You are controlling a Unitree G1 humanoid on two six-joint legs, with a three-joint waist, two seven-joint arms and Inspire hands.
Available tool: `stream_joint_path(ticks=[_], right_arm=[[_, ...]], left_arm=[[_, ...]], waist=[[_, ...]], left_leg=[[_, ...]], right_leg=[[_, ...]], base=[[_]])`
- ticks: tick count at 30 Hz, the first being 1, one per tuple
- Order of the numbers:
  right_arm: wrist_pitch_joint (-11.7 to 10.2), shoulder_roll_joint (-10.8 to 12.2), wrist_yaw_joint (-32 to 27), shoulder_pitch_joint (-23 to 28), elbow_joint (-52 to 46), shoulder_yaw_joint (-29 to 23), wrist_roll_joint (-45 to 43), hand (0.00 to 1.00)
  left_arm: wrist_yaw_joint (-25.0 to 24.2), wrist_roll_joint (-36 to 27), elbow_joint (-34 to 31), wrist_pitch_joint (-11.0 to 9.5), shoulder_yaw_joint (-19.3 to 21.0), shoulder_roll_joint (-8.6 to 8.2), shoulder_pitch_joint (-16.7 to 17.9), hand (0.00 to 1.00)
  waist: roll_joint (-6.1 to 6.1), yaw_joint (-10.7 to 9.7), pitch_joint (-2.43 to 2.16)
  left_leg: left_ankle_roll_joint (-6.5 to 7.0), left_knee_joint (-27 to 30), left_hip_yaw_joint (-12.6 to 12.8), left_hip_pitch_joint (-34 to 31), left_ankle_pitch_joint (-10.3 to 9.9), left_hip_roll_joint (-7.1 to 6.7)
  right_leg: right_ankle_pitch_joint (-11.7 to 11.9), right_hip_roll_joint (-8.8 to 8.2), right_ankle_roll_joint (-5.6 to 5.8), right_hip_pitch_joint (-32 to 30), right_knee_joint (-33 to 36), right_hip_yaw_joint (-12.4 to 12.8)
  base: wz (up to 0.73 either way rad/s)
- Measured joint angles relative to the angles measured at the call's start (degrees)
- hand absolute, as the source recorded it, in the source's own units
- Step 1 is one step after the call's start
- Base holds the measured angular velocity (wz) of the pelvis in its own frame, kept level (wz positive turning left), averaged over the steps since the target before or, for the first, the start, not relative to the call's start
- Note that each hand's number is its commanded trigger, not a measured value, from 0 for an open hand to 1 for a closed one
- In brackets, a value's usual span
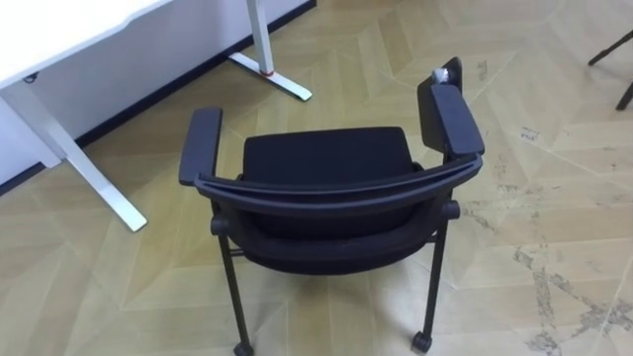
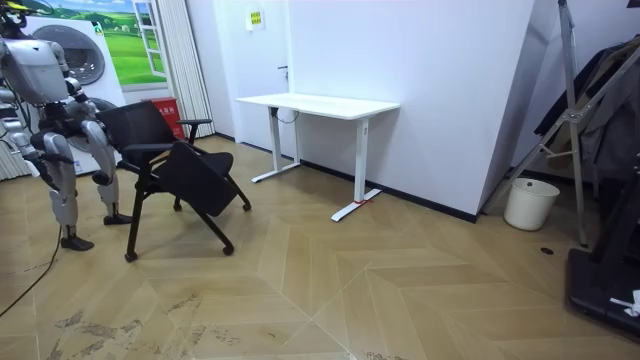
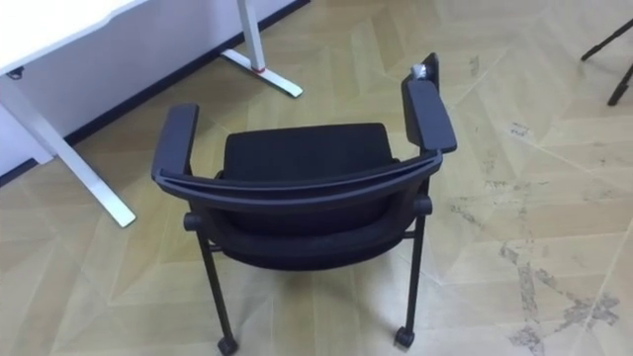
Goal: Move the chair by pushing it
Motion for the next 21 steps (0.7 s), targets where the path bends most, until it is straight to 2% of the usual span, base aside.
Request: stream_joint_path(ticks=[2,4,5,9,11,13,14,16,18,21], right_arm=[[0.0,-0.1,0.2,0.2,0.1,-0.4,-0.6,0.00],[0.0,-0.1,0.3,0.4,0.0,-1.7,-2.1,0.00],[0.0,-0.2,0.3,0.4,0.0,-1.7,-2.3,0.00],[0.1,-0.9,0.2,0.1,-0.2,-2.4,-3.2,0.00],[0.1,-1.3,0.3,0.1,-0.1,-4.9,-4.8,0.00],[0.0,-2.5,0.2,0.2,0.0,-6.7,-5.4,0.00],[0.0,-2.8,0.2,0.3,-0.1,-6.8,-5.4,0.00],[0.0,-2.9,-0.1,0.3,0.0,-6.8,-5.6,0.00],[0.0,-2.9,-0.3,0.3,0.0,-7.1,-6.3,0.00],[0.0,-3.0,-0.6,0.0,0.1,-9.0,-6.8,0.00]], left_arm=[[0.4,0.7,-0.1,0.3,0.3,0.18,-0.1,0.00],[1.5,2.6,-0.8,1.2,2.3,0.48,-0.3,0.00],[1.8,2.8,-1.0,1.3,2.3,0.74,-0.4,0.00],[4.0,6.0,-2.2,2.2,2.9,3.61,-2.3,0.00],[5.0,8.9,-5.2,2.9,4.9,4.87,-2.8,0.00],[6.6,11.2,-7.8,2.5,6.9,6.66,-4.1,0.00],[6.9,11.8,-8.3,2.5,7.5,6.98,-4.5,0.00],[8.1,15.3,-9.1,2.5,9.1,8.33,-7.5,0.00],[9.0,17.2,-10.7,2.4,9.1,8.97,-9.0,0.00],[10.0,22.3,-15.0,2.4,9.1,9.38,-9.9,0.00]], waist=[[0.14,-0.1,0.06],[0.66,-0.1,-0.07],[0.66,-0.1,0.04],[1.71,-0.2,0.21],[2.04,-0.4,0.27],[2.90,-0.4,0.39],[2.56,-0.4,0.42],[3.57,-0.4,0.40],[3.57,-0.5,0.54],[4.49,-0.7,-0.07]], left_leg=[[0.07,0.0,0.0,0.0,-0.2,-0.02],[0.11,0.5,0.1,0.1,-0.4,0.00],[0.12,0.7,0.1,0.1,-0.4,0.02],[0.17,1.3,0.1,0.2,-0.6,0.03],[0.19,1.4,-0.1,0.3,-0.6,0.01],[0.20,1.1,0.0,0.3,-0.6,-0.01],[0.21,1.1,0.0,0.3,-0.6,-0.01],[0.21,1.1,0.0,0.2,-0.6,0.02],[0.22,1.1,-0.1,0.1,-0.5,-0.02],[0.23,1.3,-0.2,0.1,-0.5,-0.06]], right_leg=[[0.0,-0.02,0.00,0.0,0.0,0.0],[0.0,-0.04,0.00,0.1,0.1,0.1],[0.0,-0.03,0.00,0.2,0.1,0.1],[0.0,-0.03,-0.01,0.7,0.1,0.1],[0.0,-0.01,-0.01,0.9,0.0,0.1],[0.0,-0.02,0.00,1.0,-0.1,0.1],[0.0,-0.03,0.00,1.0,0.0,0.1],[0.0,0.02,-0.01,0.9,0.0,0.2],[0.0,0.01,-0.01,0.8,-0.1,0.1],[0.0,-0.01,-0.01,0.9,-0.1,0.0]], base=[[0.00],[-0.03],[0.00],[0.00],[0.02],[0.00],[0.00],[0.00],[0.02],[0.00]])
